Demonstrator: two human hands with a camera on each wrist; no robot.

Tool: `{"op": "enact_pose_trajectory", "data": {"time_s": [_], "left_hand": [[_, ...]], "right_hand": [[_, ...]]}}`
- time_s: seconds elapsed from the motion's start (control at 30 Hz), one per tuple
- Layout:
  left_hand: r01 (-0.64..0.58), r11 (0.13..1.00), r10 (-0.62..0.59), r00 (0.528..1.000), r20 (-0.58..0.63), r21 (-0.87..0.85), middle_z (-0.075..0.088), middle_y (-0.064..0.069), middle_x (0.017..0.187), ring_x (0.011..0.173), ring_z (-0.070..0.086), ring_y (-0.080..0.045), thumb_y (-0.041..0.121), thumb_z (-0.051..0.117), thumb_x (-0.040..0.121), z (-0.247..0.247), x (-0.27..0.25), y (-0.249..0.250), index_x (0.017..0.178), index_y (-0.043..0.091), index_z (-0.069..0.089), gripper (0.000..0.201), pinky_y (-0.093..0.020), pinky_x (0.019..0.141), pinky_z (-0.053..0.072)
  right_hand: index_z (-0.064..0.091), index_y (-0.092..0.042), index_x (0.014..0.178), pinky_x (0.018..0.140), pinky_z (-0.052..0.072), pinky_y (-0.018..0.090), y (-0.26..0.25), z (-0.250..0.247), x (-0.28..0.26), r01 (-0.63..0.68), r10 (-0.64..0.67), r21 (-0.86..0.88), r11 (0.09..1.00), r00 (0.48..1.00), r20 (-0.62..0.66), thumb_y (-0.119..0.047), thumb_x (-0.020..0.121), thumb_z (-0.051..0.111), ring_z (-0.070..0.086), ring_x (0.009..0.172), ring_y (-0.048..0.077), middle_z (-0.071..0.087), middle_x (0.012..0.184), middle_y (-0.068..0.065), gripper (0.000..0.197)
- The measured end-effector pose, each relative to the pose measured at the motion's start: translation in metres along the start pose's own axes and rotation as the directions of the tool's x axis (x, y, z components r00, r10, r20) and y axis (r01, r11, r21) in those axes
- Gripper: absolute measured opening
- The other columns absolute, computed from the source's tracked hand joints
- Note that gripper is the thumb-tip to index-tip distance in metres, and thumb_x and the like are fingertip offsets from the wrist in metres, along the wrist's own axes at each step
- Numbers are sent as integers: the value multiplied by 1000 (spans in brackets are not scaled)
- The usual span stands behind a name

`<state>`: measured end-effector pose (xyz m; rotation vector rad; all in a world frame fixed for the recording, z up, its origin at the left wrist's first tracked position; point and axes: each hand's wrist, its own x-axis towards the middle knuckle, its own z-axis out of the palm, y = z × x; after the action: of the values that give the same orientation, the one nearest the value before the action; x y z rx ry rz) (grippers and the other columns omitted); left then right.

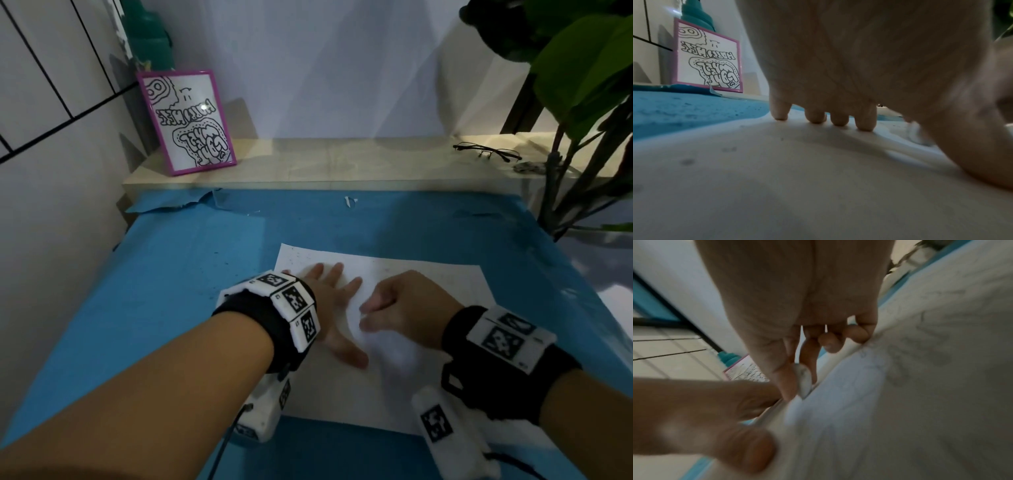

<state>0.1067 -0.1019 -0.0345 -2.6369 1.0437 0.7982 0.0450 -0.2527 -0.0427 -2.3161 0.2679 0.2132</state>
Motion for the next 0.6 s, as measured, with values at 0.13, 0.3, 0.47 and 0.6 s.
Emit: {"op": "enact_pose_trajectory", "data": {"time_s": [0.13,0.3,0.47,0.6], "left_hand": [[-7,1000,8,1000,-6,3,-24,2,157,145,-18,-24,78,60,66,1,1,0,147,38,-18,120,-56,113,-1],[-1,1000,1,1000,-15,0,-23,2,157,145,-17,-24,77,60,67,1,-1,1,148,38,-17,118,-55,113,-1],[-1,1000,1,1000,-9,-4,-23,2,157,145,-17,-24,77,60,67,0,-2,1,148,37,-17,118,-55,113,-2],[-2,1000,2,1000,-11,9,-23,1,157,145,-17,-24,76,60,68,-1,-2,2,148,36,-16,117,-55,113,-1]], "right_hand": [[71,-19,72,69,42,13,-1,-5,2,-33,35,25,999,998,-48,-21,69,80,61,79,6,71,84,-5,10],[72,-19,71,75,45,16,-6,3,-6,-11,13,-41,999,999,48,-21,67,81,61,77,4,67,74,-11,10],[70,-18,74,69,43,17,-6,-2,0,-27,27,1,1000,995,-95,-22,71,79,62,82,11,70,86,-2,10],[72,-22,70,73,45,15,-11,1,-10,-4,10,-55,998,994,107,-21,68,81,61,76,3,68,76,-11,10]]}}
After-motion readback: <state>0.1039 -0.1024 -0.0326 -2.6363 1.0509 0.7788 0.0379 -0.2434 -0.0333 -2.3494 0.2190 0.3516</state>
